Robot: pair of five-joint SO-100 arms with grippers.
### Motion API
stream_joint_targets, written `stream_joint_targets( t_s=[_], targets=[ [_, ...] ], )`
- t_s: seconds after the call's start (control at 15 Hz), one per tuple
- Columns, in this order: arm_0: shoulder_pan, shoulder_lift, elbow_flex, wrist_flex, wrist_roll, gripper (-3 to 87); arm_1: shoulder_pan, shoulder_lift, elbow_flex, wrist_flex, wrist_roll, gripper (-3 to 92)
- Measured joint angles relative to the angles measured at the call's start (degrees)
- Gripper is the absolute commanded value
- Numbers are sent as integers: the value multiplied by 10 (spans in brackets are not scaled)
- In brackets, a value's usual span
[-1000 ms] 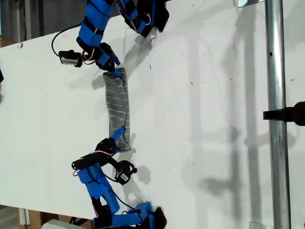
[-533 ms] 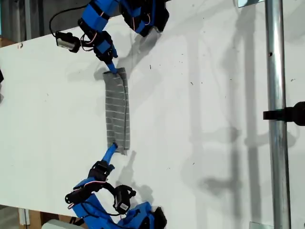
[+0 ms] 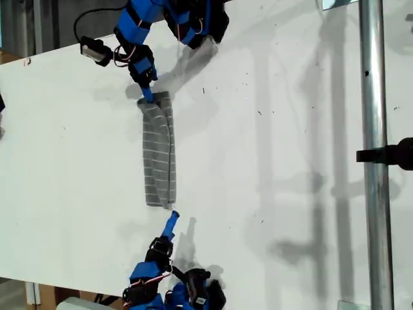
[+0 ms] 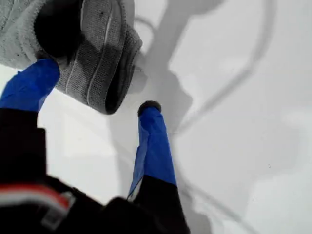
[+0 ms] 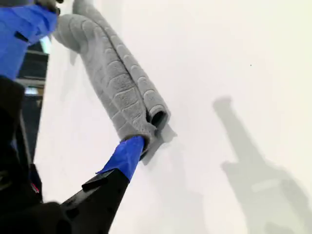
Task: Grasp corners of a towel and fold twice.
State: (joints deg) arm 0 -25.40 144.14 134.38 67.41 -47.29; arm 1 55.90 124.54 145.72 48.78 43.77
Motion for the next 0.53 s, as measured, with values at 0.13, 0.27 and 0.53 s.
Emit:
stream_joint_targets(
  t_s=[0.13, 0.27, 0.53],
  targets=[
    [8, 156, 86, -17, -9, 272, -3, -83, -9, -70, 30, 340],
    [23, 231, 118, -23, -13, 263, -44, -103, -12, -133, 68, 321],
    [27, 241, 131, -25, -15, 249, -47, 10, -30, 24, 76, 352]
  ],
)
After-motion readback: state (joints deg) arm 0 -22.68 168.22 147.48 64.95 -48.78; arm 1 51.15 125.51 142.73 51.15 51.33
